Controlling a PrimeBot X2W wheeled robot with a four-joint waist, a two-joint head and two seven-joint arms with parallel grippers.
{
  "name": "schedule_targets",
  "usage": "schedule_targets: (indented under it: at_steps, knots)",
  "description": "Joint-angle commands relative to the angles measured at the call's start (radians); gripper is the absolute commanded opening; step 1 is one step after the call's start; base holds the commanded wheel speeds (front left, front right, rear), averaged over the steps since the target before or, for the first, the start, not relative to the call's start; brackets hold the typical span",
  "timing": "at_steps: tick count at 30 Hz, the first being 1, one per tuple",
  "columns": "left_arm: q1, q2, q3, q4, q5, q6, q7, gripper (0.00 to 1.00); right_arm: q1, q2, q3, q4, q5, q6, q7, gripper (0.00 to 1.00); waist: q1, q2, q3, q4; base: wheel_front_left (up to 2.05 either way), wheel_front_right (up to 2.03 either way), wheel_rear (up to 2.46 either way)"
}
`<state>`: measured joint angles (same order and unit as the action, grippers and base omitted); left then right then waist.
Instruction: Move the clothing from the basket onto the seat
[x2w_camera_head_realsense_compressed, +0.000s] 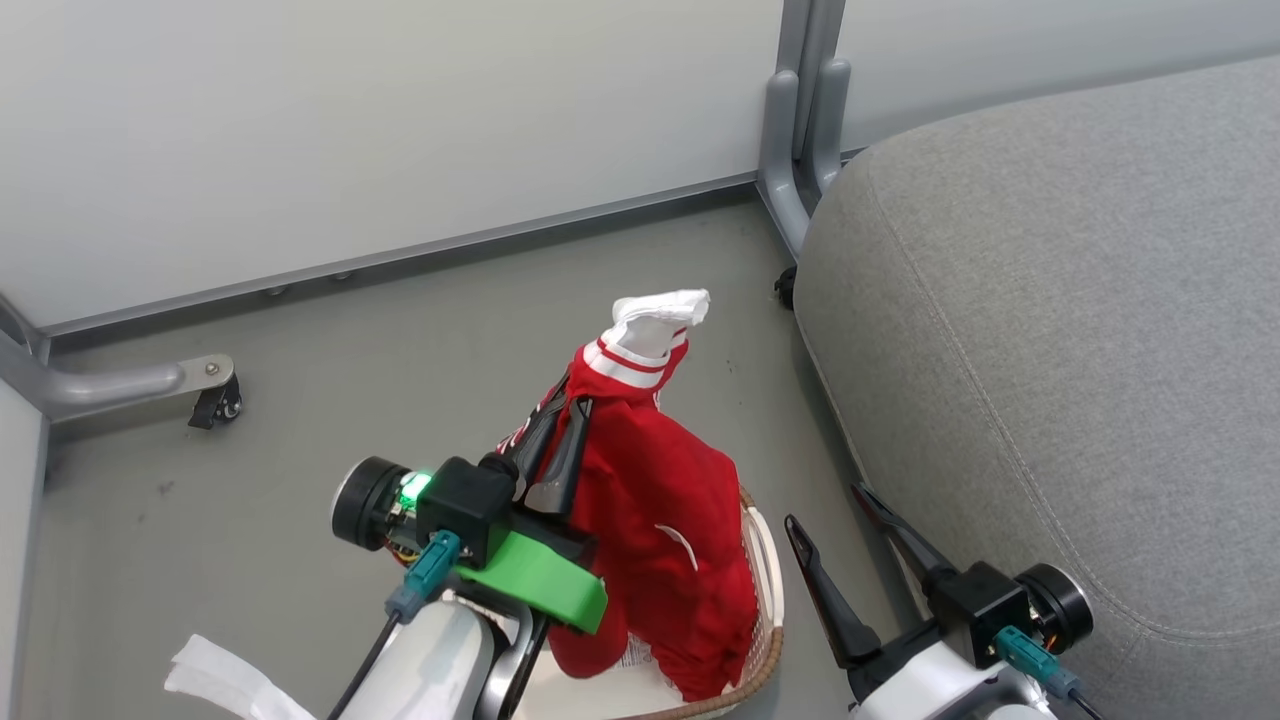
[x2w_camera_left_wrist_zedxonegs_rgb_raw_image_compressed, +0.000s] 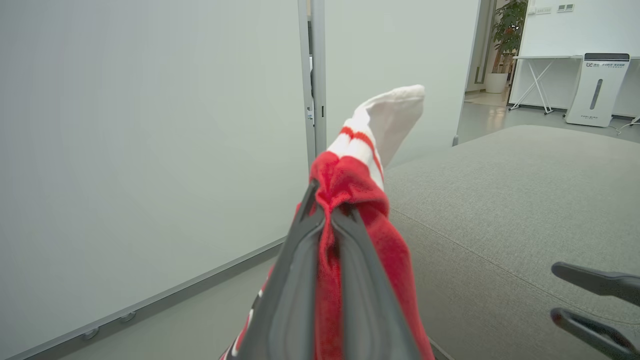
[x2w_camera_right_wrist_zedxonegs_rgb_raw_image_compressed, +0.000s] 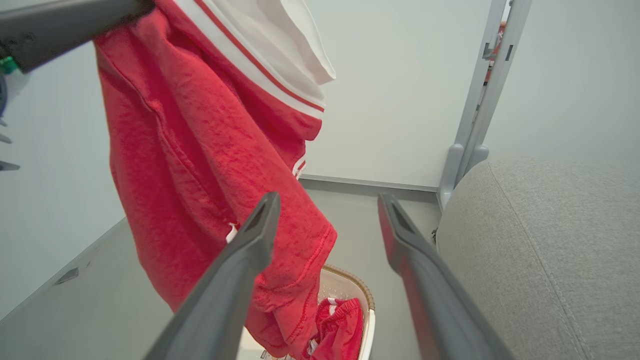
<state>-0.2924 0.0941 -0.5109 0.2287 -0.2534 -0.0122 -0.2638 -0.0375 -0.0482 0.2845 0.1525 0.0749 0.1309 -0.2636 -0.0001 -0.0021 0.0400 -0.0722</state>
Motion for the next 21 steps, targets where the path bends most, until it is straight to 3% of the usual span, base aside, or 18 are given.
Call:
schedule_targets:
  at_steps: [1,10,21]
  knots:
    - [0.02,-0.003,0.007,-0.007,0.005,-0.009,-0.001,0.0,0.014,-0.004,0.002,0.002,0.004,0.0,-0.002,1.0,0.0001,0.0021,-0.016,0.003,0.0,0.0,0.0]
    - [0.027,-0.022,-0.003,-0.011,0.014,-0.05,-0.001,0.0,0.02,-0.004,0.014,-0.006,0.007,0.0,-0.002,1.0,0.0001,0.0021,-0.03,0.006,0.0,0.0,0.0]
    - [-0.023,-0.038,-0.077,-0.002,-0.021,-0.083,-0.001,0.0,-0.083,-0.003,0.098,-0.03,0.051,0.0,-0.002,1.0,0.0001,0.0021,-0.011,0.015,0.0,0.0,0.0]
